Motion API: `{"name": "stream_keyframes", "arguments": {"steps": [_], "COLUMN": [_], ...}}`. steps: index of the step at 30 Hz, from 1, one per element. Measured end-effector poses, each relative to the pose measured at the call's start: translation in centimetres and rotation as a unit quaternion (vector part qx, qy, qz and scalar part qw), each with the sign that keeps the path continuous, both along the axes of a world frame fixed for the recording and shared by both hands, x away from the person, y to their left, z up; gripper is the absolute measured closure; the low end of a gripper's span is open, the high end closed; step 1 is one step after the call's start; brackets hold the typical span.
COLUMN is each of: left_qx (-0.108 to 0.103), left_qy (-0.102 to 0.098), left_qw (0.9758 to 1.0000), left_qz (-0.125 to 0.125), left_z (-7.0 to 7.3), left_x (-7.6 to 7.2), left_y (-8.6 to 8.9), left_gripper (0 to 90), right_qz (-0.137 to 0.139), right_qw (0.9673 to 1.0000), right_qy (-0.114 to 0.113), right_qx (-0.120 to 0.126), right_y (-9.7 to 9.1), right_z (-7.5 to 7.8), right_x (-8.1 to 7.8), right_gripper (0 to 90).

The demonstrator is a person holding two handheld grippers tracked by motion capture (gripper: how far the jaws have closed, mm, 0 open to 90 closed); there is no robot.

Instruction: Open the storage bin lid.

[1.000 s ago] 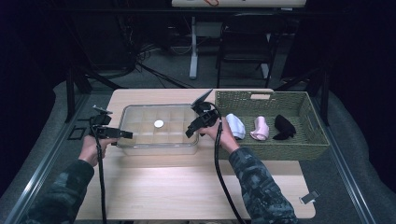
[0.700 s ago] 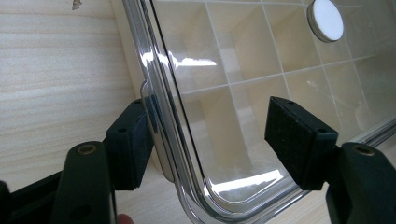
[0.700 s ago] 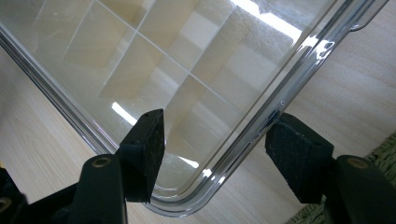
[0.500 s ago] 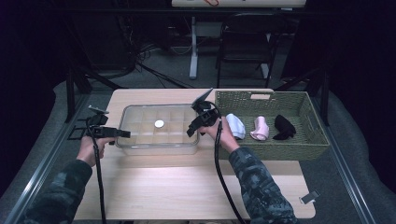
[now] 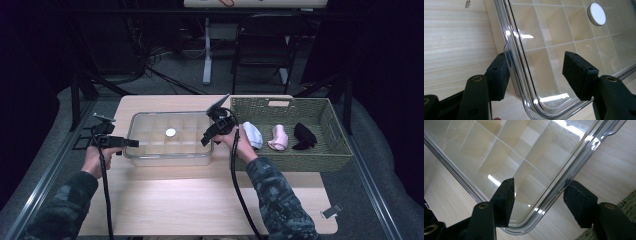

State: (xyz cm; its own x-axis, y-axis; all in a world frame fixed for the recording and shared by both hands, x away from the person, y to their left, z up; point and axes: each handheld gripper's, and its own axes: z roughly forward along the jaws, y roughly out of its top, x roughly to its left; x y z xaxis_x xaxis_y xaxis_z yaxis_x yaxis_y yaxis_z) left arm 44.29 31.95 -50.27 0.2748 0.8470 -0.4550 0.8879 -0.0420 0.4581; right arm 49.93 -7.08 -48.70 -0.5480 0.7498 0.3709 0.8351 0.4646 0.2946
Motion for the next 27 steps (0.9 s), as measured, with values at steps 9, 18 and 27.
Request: {"name": "stream_keyframes", "arguments": {"steps": [9, 18, 27], "left_qx": [0.010, 0.010, 0.017], "left_qy": [-0.010, -0.029, -0.046], "left_qw": [0.9998, 0.9995, 0.9986], "left_qz": [-0.011, -0.012, -0.017], "left_z": [0.9, 1.9, 2.7], "left_x": [-0.3, -0.5, -1.2], "left_y": [0.0, -0.1, 0.1], "left_gripper": [40.9, 41.9, 42.6], "right_qz": [-0.007, -0.009, -0.002], "right_qw": [0.9999, 0.9995, 0.9985], "right_qy": [-0.004, -0.025, -0.047], "right_qx": [0.006, 0.015, 0.027], "right_y": [-0.1, -0.6, -1.1], "right_z": [0.1, 1.2, 2.6], "right_x": [-0.2, -0.6, -1.5], "right_gripper": [43.5, 43.5, 46.2]}}
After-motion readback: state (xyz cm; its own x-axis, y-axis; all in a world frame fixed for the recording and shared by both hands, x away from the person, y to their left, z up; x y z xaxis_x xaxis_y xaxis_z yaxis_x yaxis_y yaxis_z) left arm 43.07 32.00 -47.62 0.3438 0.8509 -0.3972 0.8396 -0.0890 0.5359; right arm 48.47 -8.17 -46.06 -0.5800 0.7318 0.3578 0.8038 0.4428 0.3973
